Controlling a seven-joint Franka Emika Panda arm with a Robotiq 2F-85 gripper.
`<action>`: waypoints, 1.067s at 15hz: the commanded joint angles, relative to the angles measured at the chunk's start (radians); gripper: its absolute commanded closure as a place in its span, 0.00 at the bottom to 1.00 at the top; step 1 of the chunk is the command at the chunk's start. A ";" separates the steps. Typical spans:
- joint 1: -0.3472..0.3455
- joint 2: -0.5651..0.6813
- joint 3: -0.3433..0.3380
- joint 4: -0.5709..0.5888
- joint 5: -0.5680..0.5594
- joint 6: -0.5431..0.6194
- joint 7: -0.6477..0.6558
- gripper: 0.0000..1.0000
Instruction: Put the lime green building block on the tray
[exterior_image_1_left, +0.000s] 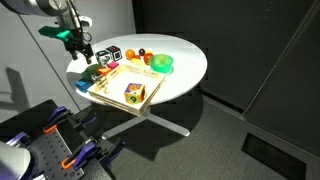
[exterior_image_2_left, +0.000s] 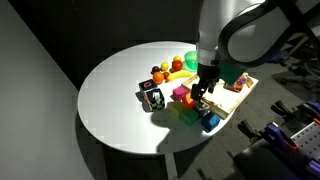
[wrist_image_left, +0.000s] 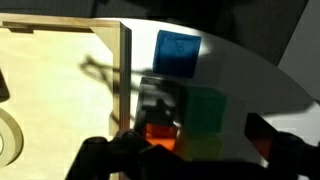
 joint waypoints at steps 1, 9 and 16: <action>0.021 0.079 -0.008 0.066 -0.034 0.034 0.053 0.00; 0.086 0.206 -0.051 0.183 -0.115 0.072 0.114 0.00; 0.132 0.297 -0.086 0.263 -0.135 0.098 0.114 0.00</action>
